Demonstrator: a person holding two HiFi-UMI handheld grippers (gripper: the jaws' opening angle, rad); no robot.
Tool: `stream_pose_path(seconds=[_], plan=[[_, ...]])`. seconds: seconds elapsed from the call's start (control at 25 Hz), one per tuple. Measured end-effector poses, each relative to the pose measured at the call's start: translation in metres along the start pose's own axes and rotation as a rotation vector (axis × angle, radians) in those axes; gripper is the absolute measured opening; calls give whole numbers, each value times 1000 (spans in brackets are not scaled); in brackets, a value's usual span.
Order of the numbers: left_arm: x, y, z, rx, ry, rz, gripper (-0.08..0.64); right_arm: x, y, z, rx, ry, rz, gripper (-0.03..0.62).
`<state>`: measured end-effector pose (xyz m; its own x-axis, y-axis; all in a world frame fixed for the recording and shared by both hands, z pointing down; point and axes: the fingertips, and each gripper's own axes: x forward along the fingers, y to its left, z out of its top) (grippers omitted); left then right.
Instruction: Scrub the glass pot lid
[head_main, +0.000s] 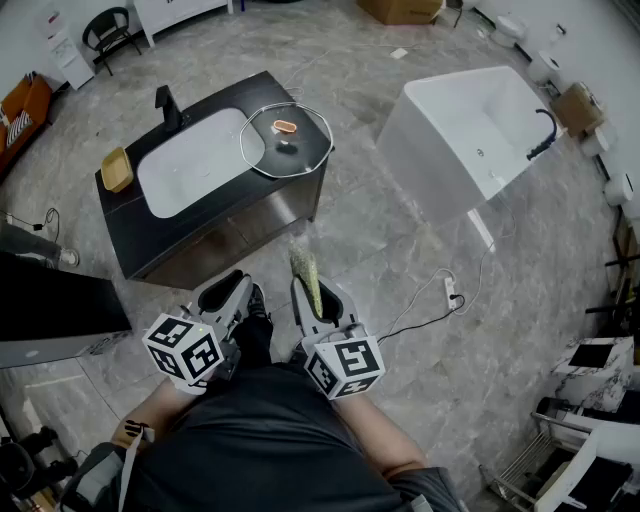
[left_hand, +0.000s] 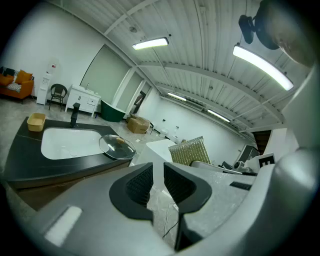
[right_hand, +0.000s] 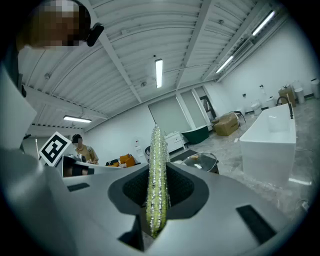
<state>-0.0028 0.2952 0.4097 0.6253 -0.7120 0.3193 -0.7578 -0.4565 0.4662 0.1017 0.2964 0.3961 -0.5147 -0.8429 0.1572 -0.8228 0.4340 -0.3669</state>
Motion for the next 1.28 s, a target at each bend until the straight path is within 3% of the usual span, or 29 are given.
stream_pose_path(seconds=[0.28, 0.48, 0.64, 0.92, 1.28], plan=[[-41, -18, -1, 16, -22, -49, 71, -33, 44, 5, -36, -39, -16, 64], [-80, 14, 19, -5, -76, -38, 71, -16, 83, 6, -55, -54, -18, 64], [-95, 50, 17, -82, -72, -36, 71, 3, 99, 1, -54, -48, -50, 64], [-104, 94, 23, -91, -47, -78, 71, 45, 123, -24, -9, 7, -88, 64], [-53, 120, 21, -153, 12, -78, 71, 76, 79, -30, 32, 51, -121, 64]])
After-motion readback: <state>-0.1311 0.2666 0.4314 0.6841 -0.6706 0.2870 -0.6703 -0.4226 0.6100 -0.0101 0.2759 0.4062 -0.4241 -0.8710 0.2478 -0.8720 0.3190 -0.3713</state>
